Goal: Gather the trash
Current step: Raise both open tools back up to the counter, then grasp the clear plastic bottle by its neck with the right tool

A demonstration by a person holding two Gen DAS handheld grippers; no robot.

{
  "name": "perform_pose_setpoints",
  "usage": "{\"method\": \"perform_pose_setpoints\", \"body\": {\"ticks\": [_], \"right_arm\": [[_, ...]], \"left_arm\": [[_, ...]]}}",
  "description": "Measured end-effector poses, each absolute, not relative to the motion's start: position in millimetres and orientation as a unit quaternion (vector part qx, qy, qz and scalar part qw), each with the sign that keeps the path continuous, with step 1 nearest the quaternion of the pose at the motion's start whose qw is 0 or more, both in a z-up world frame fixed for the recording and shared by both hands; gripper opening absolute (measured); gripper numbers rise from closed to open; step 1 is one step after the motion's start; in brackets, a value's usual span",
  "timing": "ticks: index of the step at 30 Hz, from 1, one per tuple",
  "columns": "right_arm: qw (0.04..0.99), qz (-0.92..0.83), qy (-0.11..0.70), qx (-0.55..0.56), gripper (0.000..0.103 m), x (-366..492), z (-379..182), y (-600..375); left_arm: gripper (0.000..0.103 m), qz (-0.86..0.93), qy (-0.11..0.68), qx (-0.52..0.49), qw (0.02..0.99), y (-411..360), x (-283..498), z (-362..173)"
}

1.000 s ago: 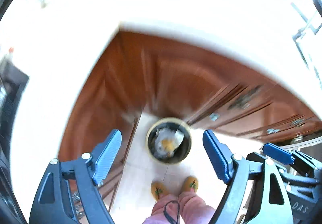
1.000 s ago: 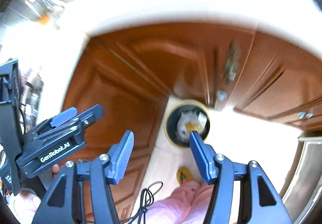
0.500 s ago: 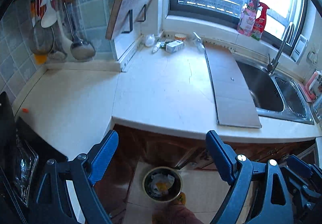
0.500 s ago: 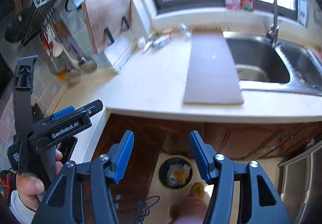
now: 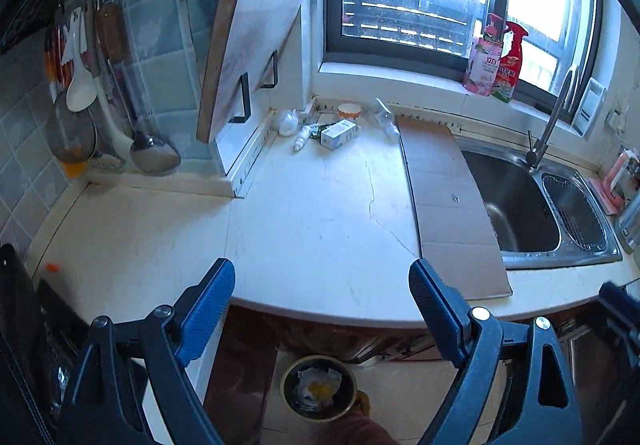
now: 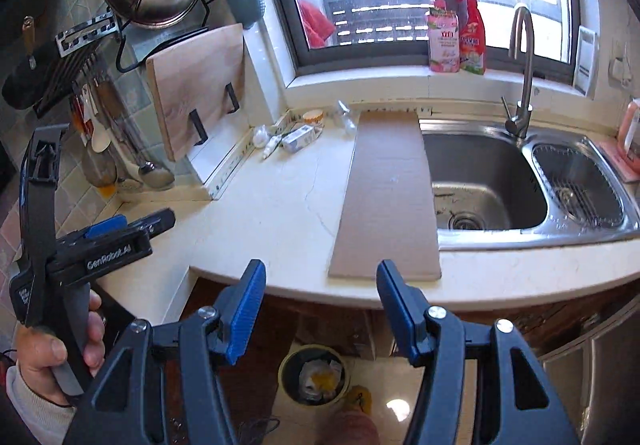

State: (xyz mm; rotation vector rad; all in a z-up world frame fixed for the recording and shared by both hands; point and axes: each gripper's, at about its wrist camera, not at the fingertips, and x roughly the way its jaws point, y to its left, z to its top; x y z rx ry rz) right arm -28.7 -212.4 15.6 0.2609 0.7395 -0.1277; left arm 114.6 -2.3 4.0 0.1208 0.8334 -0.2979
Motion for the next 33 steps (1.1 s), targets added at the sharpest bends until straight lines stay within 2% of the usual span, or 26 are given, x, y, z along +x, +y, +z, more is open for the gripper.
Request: {"method": "perform_pose_setpoints", "body": {"ticks": [7,15,20,22,25,27,29,33], "right_arm": [[0.93,-0.061,0.343,0.117,0.058,48,31,-253],[0.927,-0.043,0.352,0.123,0.058,180,27,-328],[0.914,-0.01,0.38,0.142,0.058,279,4,-375],[0.907,0.002,0.394,0.147,0.058,314,-11,-384],[0.893,0.012,0.42,0.159,0.058,363,-42,-390],[0.883,0.016,0.438,0.169,0.058,393,-64,-393],[0.874,0.011,0.456,0.17,0.057,419,-87,-393],[0.861,0.015,0.48,0.17,0.051,452,-120,-391]], "left_arm": [[0.091,-0.136,0.389,0.093,0.906,-35,170,2],[0.091,-0.127,0.403,0.129,0.897,-107,292,-27],[0.091,-0.125,0.419,0.136,0.889,-138,368,-50],[0.088,-0.134,0.431,0.125,0.884,-144,396,-62],[0.078,-0.146,0.459,0.109,0.869,-151,439,-86],[0.066,-0.153,0.481,0.099,0.858,-153,465,-103],[0.06,-0.159,0.502,0.088,0.846,-156,489,-120],[0.059,-0.164,0.531,0.074,0.828,-156,522,-147]]}}
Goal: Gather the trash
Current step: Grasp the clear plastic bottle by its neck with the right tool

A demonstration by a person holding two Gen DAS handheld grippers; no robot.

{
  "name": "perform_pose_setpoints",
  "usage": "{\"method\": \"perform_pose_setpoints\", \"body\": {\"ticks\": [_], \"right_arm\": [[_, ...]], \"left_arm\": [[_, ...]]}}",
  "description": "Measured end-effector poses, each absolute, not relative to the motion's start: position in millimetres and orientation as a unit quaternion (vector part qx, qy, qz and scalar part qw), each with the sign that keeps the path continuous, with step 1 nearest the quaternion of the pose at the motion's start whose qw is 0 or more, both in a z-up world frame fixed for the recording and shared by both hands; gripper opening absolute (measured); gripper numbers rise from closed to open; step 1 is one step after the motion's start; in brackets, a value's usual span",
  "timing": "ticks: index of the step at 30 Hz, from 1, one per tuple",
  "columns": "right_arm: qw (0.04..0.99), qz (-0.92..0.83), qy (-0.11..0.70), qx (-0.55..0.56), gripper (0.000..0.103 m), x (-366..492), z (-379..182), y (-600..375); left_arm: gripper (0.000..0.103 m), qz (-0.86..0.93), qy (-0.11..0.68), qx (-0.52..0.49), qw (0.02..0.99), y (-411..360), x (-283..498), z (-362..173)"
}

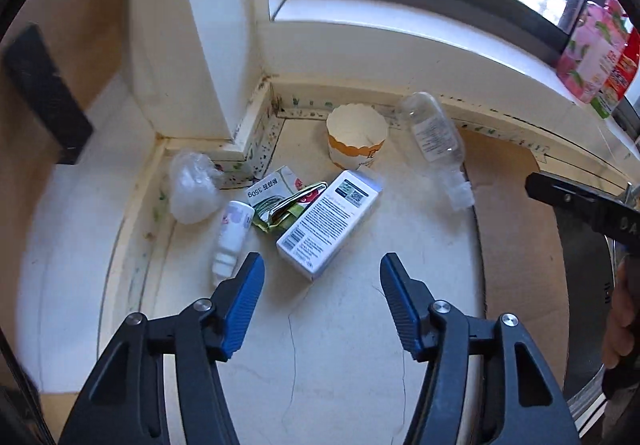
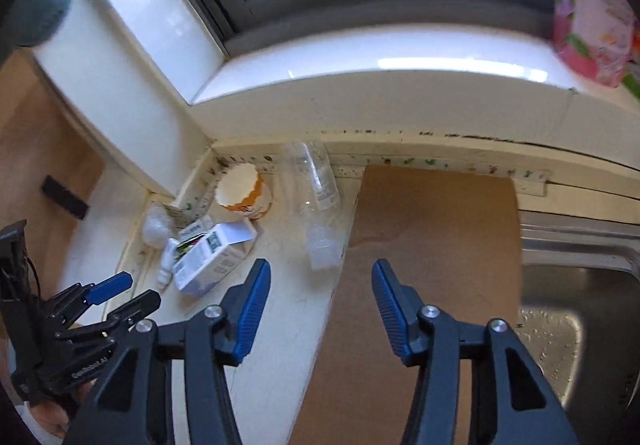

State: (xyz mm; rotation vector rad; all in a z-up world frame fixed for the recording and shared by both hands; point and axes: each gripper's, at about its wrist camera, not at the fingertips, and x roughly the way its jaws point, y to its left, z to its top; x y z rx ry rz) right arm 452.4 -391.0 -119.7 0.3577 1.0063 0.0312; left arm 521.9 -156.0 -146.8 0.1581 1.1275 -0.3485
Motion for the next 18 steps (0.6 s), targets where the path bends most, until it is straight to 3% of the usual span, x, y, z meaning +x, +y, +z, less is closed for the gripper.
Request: {"method": "perform_pose_setpoints", "body": {"ticks": [10,14,18], "right_arm": [[0.851,0.028,0.506,0.137,0.051,508,-158,-370],[0.843,0.034,0.523,0.123,0.024,519,-172,-363],[0.846,0.038,0.518,0.118,0.024,519,-172,-362]], "left_arm": [[0.059,-0.169,0.566,0.085,0.802,-164,557,-187],[0.063,-0.166,0.576,0.085,0.796,-163,564,-198],[0.063,-0.171,0.583,0.086,0.79,-162,571,-205]]}}
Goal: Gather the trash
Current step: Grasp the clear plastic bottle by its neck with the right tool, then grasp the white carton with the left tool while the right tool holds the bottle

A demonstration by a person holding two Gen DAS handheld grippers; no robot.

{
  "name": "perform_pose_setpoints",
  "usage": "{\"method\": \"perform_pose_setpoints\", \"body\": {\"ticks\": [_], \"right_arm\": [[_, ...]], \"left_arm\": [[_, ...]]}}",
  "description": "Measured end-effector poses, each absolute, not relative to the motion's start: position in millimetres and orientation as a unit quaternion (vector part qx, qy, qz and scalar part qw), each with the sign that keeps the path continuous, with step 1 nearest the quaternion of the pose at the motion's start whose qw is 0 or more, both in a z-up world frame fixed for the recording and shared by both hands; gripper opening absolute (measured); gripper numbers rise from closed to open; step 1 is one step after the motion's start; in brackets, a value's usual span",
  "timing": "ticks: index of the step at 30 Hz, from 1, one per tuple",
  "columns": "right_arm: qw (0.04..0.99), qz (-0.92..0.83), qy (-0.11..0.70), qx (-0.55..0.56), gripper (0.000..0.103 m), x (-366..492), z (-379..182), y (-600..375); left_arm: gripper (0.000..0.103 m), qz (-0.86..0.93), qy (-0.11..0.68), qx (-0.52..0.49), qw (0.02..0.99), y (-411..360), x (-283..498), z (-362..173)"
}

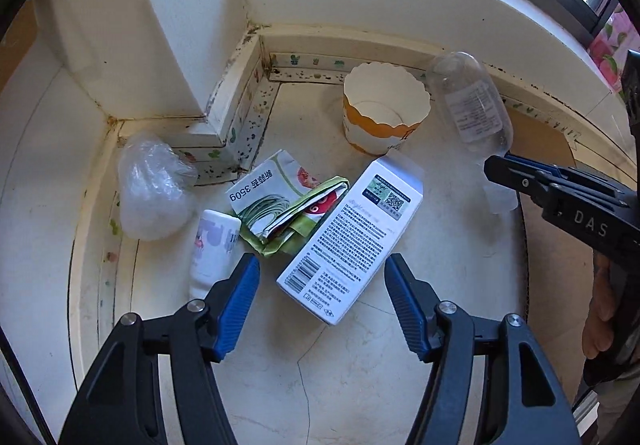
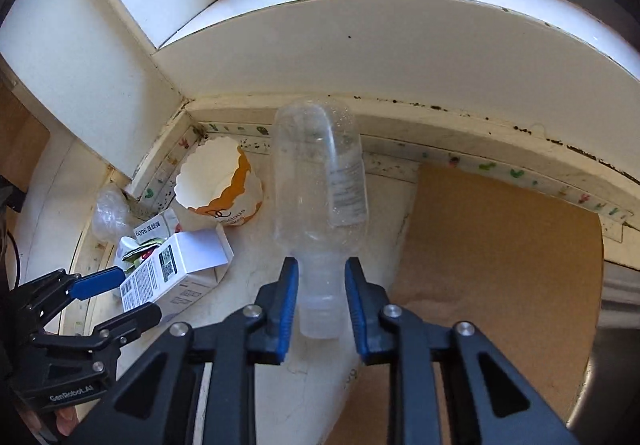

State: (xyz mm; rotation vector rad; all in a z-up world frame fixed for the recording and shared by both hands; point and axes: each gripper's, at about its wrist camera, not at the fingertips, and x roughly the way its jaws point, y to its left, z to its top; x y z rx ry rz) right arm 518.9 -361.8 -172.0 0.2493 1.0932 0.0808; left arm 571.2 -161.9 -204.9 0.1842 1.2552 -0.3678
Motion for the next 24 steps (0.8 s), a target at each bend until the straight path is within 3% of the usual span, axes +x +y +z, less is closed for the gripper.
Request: {"method": "perform_pose_setpoints", "body": {"ticks": [24], "right_arm": [[0.844,0.07,0.502,0.175,0.024,459,-157,-376]], "left_arm": [[0.063,-0.212,0.585,0.127,0.772,-200,547,-212]]}}
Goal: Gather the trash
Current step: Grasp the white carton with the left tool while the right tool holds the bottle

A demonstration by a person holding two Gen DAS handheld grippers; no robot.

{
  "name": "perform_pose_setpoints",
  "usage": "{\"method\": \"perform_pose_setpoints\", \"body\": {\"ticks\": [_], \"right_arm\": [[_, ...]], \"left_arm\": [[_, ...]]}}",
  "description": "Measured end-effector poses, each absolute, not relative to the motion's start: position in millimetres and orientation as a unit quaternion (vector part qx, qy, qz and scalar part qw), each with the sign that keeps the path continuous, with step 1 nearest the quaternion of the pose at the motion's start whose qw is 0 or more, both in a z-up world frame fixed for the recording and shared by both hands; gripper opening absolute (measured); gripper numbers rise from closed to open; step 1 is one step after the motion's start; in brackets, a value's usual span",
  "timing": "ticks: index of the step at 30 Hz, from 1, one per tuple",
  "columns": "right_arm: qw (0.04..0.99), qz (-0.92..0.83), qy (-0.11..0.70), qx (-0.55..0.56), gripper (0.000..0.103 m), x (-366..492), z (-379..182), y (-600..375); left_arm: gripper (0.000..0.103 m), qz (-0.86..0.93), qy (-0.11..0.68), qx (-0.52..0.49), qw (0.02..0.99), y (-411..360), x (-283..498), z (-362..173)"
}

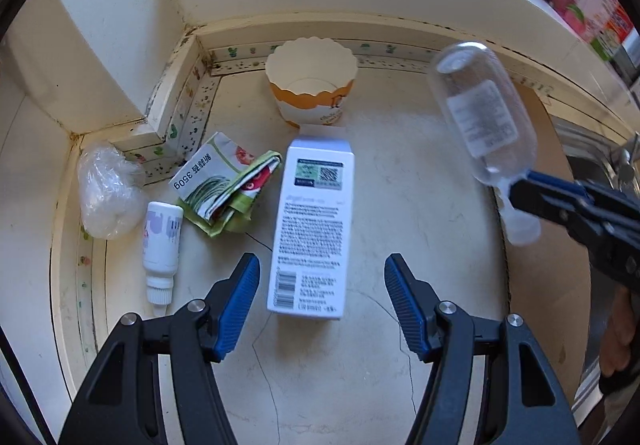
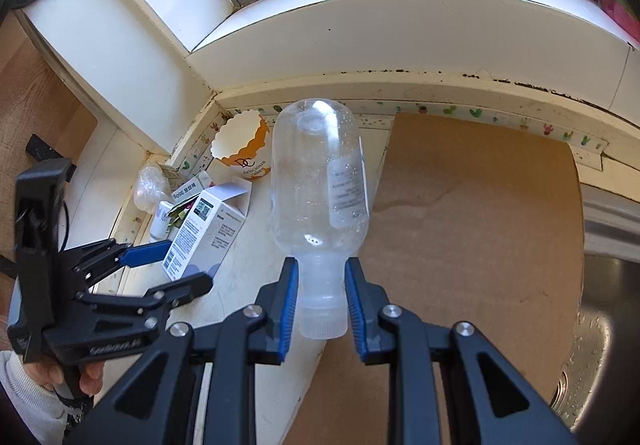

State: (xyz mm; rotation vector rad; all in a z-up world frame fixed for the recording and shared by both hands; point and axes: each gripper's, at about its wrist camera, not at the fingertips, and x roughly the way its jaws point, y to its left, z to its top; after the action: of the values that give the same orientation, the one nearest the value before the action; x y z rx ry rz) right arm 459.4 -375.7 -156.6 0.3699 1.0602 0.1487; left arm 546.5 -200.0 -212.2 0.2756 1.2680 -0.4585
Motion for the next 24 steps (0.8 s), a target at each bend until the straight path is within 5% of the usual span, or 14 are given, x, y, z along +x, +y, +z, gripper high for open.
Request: {"method": "perform_pose_setpoints", "body": {"ticks": [2,3,4,24], "right_arm": [[0.845,0.073,0.499,0.179,0.023,456,-154,-374],[0.845,0.074,0.498,0.181,0.023,452,-152,-376],[0.845,0.075,0.497,0.184,0.023,450,-150,-376],[0.843,0.097,0.483,0.215,0.023,311,-86,-324]], "left_arm": [[0.059,-0.202,0.585,0.126,0.776,-201,551,-213],[0.041,-0.197,0.585,0.127,0.776,-202,553,-214],[0.035,-0.192,0.587,0.129,0.776,-203,553,-216],[0.033,-0.227,0.521,0.104,0.816,-146,391,-108]]}}
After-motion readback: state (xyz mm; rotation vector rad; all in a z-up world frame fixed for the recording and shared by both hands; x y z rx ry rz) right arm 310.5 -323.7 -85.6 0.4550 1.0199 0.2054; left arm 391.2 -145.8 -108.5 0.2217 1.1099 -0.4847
